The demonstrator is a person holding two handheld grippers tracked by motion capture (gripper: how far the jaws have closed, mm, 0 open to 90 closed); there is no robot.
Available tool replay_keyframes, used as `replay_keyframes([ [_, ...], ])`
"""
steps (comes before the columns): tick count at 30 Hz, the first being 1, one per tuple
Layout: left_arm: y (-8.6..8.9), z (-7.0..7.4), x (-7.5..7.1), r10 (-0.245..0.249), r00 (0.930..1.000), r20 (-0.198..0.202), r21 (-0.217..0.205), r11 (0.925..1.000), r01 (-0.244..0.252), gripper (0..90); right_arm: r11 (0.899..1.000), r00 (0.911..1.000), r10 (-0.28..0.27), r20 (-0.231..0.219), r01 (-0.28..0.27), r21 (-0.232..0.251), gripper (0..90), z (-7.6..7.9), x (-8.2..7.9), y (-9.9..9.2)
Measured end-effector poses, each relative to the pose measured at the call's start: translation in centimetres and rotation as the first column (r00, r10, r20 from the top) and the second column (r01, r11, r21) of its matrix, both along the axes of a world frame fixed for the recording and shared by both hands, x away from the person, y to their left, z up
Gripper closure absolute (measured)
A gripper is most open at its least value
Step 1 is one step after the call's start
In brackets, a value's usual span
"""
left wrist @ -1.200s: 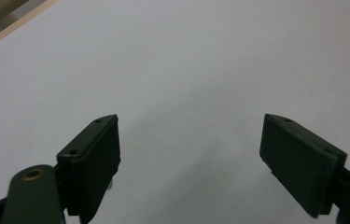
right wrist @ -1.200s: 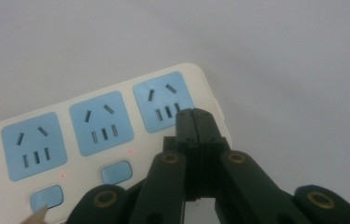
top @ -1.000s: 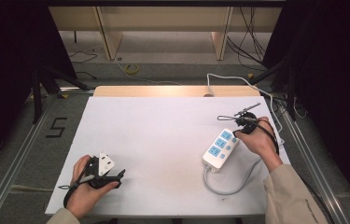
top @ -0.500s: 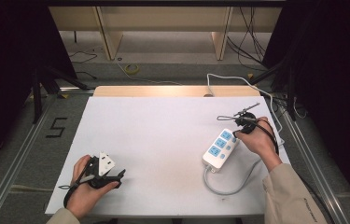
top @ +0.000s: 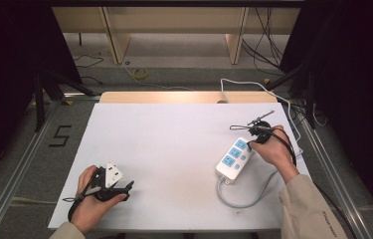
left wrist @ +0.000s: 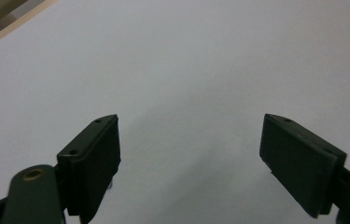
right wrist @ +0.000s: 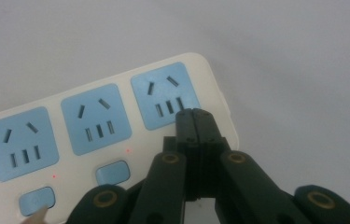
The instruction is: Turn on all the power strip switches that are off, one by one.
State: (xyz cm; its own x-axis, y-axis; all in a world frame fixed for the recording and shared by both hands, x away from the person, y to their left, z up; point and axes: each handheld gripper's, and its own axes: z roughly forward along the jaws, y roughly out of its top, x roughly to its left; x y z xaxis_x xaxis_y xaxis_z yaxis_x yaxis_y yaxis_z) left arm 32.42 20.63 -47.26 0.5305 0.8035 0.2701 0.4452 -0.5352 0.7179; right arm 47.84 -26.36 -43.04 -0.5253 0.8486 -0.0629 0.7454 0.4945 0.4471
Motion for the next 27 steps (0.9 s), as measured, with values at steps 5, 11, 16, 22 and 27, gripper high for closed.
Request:
replay_keyframes([
  [5,0.00,0.03,-0.01,-0.004,1.0000,-0.003,0.007,1.0000,0.004,20.3,1.000,1.0000,0.004,-0.003,-0.004,-0.002,90.0,-0.05,0.07,0.10],
  [11,-0.07,-0.02,-0.01,-0.003,1.0000,-0.001,0.004,1.0000,0.003,20.2,1.000,0.9999,0.006,-0.010,-0.006,-0.002,90.0,-0.02,0.10,0.07],
  [16,-0.11,-0.03,0.00,-0.003,1.0000,0.000,0.004,1.0000,0.003,20.3,1.000,0.9998,0.011,-0.014,-0.011,-0.007,90.0,0.00,0.12,0.02],
  [22,-0.07,-0.01,-0.01,-0.003,1.0000,0.000,0.004,1.0000,0.003,20.3,1.000,0.9997,0.018,-0.018,-0.018,-0.011,90.0,0.02,0.18,0.00],
  [27,-0.09,0.01,-0.02,-0.004,1.0000,0.000,0.005,1.0000,0.004,20.2,1.000,0.9996,0.024,-0.018,-0.024,-0.014,90.0,0.01,0.18,-0.02],
])
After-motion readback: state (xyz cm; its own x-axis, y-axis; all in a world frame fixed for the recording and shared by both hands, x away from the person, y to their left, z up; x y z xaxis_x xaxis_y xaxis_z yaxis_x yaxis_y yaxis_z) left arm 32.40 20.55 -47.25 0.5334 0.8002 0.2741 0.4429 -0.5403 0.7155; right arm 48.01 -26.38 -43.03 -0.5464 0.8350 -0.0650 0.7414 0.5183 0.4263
